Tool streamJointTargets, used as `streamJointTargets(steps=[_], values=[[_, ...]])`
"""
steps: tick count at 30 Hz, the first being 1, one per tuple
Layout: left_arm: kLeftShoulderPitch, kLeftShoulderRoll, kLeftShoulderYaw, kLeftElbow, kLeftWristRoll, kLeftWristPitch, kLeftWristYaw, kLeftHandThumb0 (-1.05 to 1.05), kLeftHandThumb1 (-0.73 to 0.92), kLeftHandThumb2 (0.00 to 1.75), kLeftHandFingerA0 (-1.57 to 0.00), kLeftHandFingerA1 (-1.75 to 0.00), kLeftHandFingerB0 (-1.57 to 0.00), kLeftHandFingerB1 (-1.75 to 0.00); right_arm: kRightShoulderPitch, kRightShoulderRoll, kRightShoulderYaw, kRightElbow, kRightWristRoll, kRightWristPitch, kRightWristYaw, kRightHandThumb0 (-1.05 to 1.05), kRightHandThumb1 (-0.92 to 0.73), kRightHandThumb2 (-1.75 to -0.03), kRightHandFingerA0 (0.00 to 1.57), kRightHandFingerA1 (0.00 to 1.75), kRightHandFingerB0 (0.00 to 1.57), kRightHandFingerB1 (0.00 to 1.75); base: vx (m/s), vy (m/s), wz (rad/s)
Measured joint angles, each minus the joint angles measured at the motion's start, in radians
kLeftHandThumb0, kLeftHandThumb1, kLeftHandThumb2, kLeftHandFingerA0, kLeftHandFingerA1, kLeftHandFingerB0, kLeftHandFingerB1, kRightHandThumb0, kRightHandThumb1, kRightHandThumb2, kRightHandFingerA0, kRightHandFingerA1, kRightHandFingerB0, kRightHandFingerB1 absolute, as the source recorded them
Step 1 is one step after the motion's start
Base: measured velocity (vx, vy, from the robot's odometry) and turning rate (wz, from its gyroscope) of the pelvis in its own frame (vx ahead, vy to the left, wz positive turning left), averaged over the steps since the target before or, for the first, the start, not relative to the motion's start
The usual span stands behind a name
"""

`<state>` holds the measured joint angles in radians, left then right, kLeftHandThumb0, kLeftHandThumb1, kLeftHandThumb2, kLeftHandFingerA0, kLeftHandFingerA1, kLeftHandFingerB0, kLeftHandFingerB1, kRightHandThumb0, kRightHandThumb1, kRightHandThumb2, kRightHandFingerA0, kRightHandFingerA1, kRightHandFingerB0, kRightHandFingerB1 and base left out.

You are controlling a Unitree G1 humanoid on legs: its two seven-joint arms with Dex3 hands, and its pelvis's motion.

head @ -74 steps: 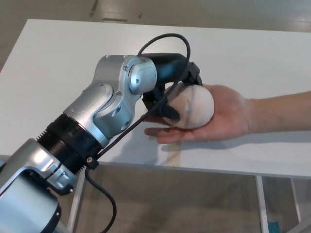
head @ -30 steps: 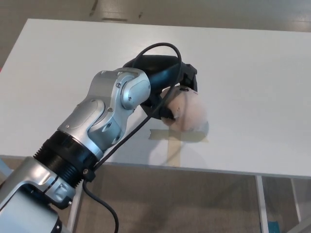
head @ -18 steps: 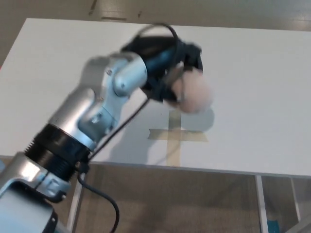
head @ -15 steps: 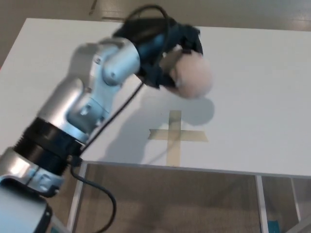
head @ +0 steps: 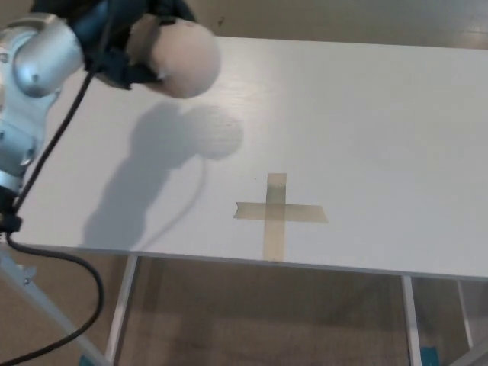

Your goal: Use the left hand to take the pink dumpling toy on a person's hand and put it on the desk.

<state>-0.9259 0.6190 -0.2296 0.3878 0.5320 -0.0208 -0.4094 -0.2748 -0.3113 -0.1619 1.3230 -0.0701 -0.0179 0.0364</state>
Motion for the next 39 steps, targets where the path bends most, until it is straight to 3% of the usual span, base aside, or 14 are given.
streamJointTargets(steps=[3, 5, 6, 9, 11, 19, 23, 30, 31, 32, 34, 35, 36, 39], values=[[0.01, 0.016, -0.001, 0.065, 0.002, -0.017, 0.01, -0.25, 0.75, 0.66, -0.74, -1.4, -0.9, -0.67, 0.001, 0.0, 0.0, 0.0, 0.0, 0.0, 0.002, -0.27, -0.71, -0.61, 0.61, 0.43, 0.56, 0.43, 0.0, 0.0, 0.0], [0.015, 0.026, -0.008, 0.116, 0.008, -0.028, 0.019, -0.26, 0.78, 0.65, -0.78, -1.35, -0.84, -0.53, 0.002, -0.001, 0.001, 0.001, 0.0, 0.0, 0.002, -0.27, -0.71, -0.61, 0.61, 0.43, 0.57, 0.43, 0.0, 0.0, 0.0], [0.019, 0.031, -0.022, 0.163, 0.015, -0.038, 0.029, -0.26, 0.76, 0.64, -0.78, -1.27, -0.71, -0.45, 0.002, -0.001, 0.001, 0.001, 0.0, 0.0, 0.003, -0.27, -0.71, -0.61, 0.61, 0.43, 0.57, 0.43, 0.0, 0.0, 0.0], [0.023, 0.037, -0.054, 0.226, 0.035, -0.049, 0.048, -0.26, 0.76, 0.64, -0.78, -1.27, -0.73, -0.47, 0.002, -0.001, 0.002, 0.001, 0.0, 0.0, 0.003, -0.27, -0.71, -0.61, 0.61, 0.43, 0.57, 0.43, 0.0, 0.0, 0.0], [0.027, 0.038, -0.075, 0.253, 0.048, -0.053, 0.058, -0.24, 0.76, 0.64, -0.75, -1.32, -0.85, -0.55, 0.002, -0.001, 0.003, 0.001, 0.0, 0.0, 0.003, -0.27, -0.71, -0.61, 0.61, 0.43, 0.57, 0.43, 0.0, 0.0, 0.0], [0.079, 0.034, -0.143, 0.297, 0.098, -0.082, 0.126, -0.21, 0.74, 0.64, -0.67, -1.46, -0.63, -0.43, 0.002, -0.002, 0.002, 0.0, 0.001, 0.001, 0.004, -0.27, -0.71, -0.61, 0.6, 0.43, 0.57, 0.43, 0.0, 0.0, 0.0], [0.117, 0.02, -0.157, 0.301, 0.107, -0.09, 0.144, -0.21, 0.74, 0.63, -0.69, -1.34, -0.52, -0.39, 0.001, -0.004, 0.002, 0.0, 0.001, 0.001, 0.005, -0.27, -0.71, -0.61, 0.6, 0.43, 0.56, 0.43, 0.0, 0.0, 0.0], [0.134, -0.001, -0.164, 0.307, 0.115, -0.09, 0.153, -0.25, 0.71, 0.61, -0.73, -1.22, -0.59, -0.41, 0.002, -0.007, 0.001, 0.0, 0.001, 0.004, 0.005, -0.27, -0.71, -0.61, 0.59, 0.43, 0.57, 0.43, 0.0, 0.0, 0.0], [0.137, -0.001, -0.163, 0.305, 0.114, -0.09, 0.153, -0.26, 0.65, 0.6, -0.75, -1.06, -0.64, -0.42, 0.003, -0.007, 0.001, 0.001, 0.001, 0.004, 0.005, -0.27, -0.71, -0.61, 0.59, 0.43, 0.56, 0.43, 0.0, 0.0, 0.0], [0.137, -0.001, -0.163, 0.305, 0.114, -0.09, 0.153, -0.3, 0.6, 0.59, -0.78, -0.91, -0.48, -0.36, 0.003, -0.007, 0.001, 0.001, 0.001, 0.004, 0.005, -0.28, -0.7, -0.61, 0.59, 0.43, 0.56, 0.43, 0.0, 0.0, 0.0], [0.14, -0.005, -0.155, 0.302, 0.112, -0.09, 0.154, -0.3, 0.6, 0.59, -0.78, -0.91, -0.48, -0.36, 0.005, -0.007, 0.002, 0.001, 0.001, 0.005, 0.005, -0.28, -0.7, -0.61, 0.59, 0.43, 0.56, 0.43, 0.0, 0.0, 0.0], [0.141, -0.008, -0.15, 0.302, 0.11, -0.09, 0.153, -0.54, 0.44, 0.69, -0.34, -0.44, -0.08, -0.31, 0.005, -0.007, 0.003, 0.001, 0.001, 0.005, 0.005, -0.28, -0.7, -0.61, 0.59, 0.43, 0.56, 0.43, 0.0, 0.0, 0.0], [0.142, -0.01, -0.147, 0.303, 0.108, -0.09, 0.153, -0.72, 0.44, 0.78, 0.0, -0.03, 0.0, -0.09, 0.005, -0.007, 0.003, 0.001, 0.001, 0.005, 0.005, -0.28, -0.71, -0.61, 0.59, 0.43, 0.56, 0.43, 0.0, 0.0, 0.0], [0.148, -0.013, -0.14, 0.281, 0.098, -0.078, 0.127, -0.77, 0.43, 0.84, 0.0, 0.0, 0.0, -0.1, 0.006, -0.009, 0.006, 0.001, 0.0, 0.005, 0.006, -0.28, -0.71, -0.61, 0.6, 0.43, 0.55, 0.42, 0.0, 0.0, 0.0]])
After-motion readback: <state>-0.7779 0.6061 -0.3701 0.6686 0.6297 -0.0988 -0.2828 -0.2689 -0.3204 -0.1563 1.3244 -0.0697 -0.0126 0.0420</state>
